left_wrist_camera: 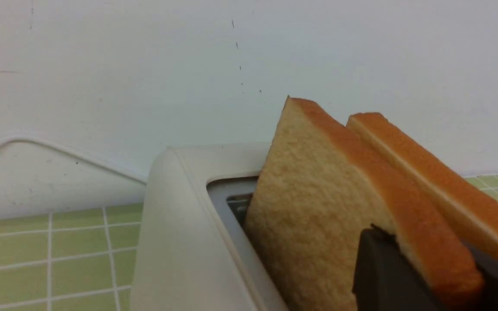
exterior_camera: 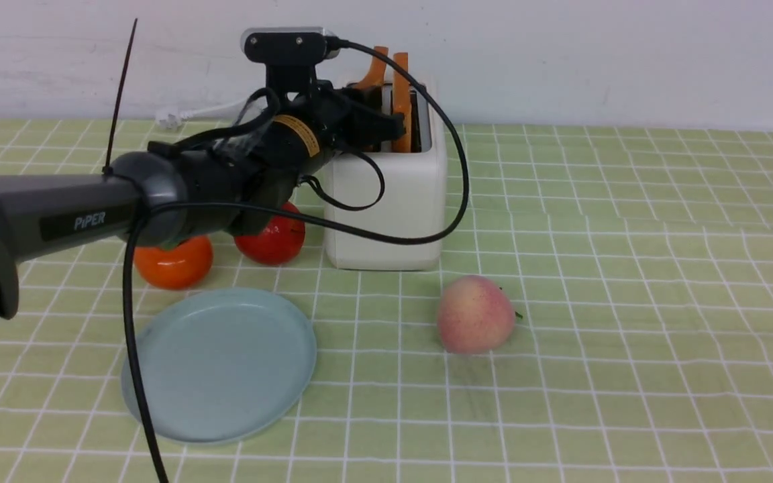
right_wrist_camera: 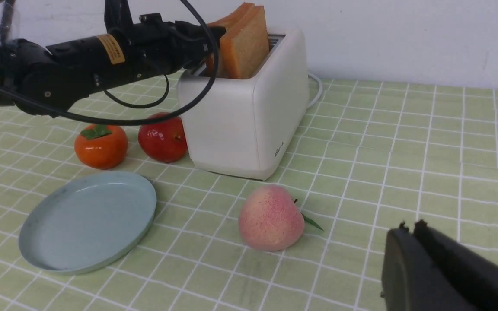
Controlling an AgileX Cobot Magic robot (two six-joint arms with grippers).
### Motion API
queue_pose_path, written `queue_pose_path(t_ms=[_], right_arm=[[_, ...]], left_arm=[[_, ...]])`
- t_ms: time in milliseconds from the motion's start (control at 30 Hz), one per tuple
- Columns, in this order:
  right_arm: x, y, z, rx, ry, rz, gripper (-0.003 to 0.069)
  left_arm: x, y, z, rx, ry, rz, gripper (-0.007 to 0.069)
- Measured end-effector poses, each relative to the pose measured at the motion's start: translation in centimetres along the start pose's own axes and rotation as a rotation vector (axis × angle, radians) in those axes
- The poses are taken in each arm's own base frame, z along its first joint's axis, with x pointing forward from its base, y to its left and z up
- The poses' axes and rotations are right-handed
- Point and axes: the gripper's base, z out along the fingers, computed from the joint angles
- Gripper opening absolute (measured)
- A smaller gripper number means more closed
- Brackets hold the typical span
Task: Take toasted bread from bread machine on green coffee tablecloth place on plate.
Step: 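Reach for a toast slice standing in the toaster with the left gripper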
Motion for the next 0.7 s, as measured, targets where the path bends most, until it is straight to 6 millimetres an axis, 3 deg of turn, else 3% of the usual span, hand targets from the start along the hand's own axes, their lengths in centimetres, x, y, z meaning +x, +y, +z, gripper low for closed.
queue_pose_path(t_ms=[200,267,300,367,400,467,500,533,633,667,700], right_arm=[[0.0,0.0,0.0,-0.001,0.000,0.001,0.0022],[0.0,0.0,0.0,-0.001,-0.001,0.003,0.0022],[0.0,0.0,0.0,-0.001,-0.001,0.003,0.0022],[0.0,0.0,0.0,-0.003,-0.002,0.005,0.0018],[0.0,0.0,0.0,-0.004,-0.002,0.006,0.0016],[0.0,0.0,0.0,-0.005,-0.004,0.003,0.0005],[0.0,0.0,0.0,-0.005,-0.004,0.001,0.0004],[0.0,0.1,0.0,-0.006,-0.005,-0.016,0.0000],[0.0,0.1,0.0,-0.008,-0.005,-0.025,0.0000],[0.0,0.1,0.0,-0.008,-0.005,-0.030,0.0000],[0.0,0.1,0.0,-0.009,-0.004,-0.031,0.0000]], left_arm=[[-2.1,-0.5,-0.8,-0.009,-0.007,0.002,0.0094],[-5.8,-1.4,-2.4,0.003,-0.073,0.009,0.0094],[-6.1,-1.5,-2.5,0.003,-0.078,0.010,0.0094],[-10.5,-2.7,-4.9,0.016,-0.153,0.021,0.0094],[-10.8,-2.8,-5.1,0.018,-0.161,0.023,0.0094],[-14.5,-3.8,-8.0,0.010,-0.183,0.051,0.0094],[-14.7,-3.9,-8.2,0.008,-0.181,0.051,0.0094],[-16.5,-4.3,-10.1,-0.015,-0.162,0.047,0.0094],[-17.6,-4.4,-12.2,-0.074,-0.079,0.006,0.0094],[-18.2,-4.4,-14.0,-0.133,0.003,-0.018,0.0094],[-18.2,-4.3,-14.2,-0.139,0.012,-0.020,0.0094]])
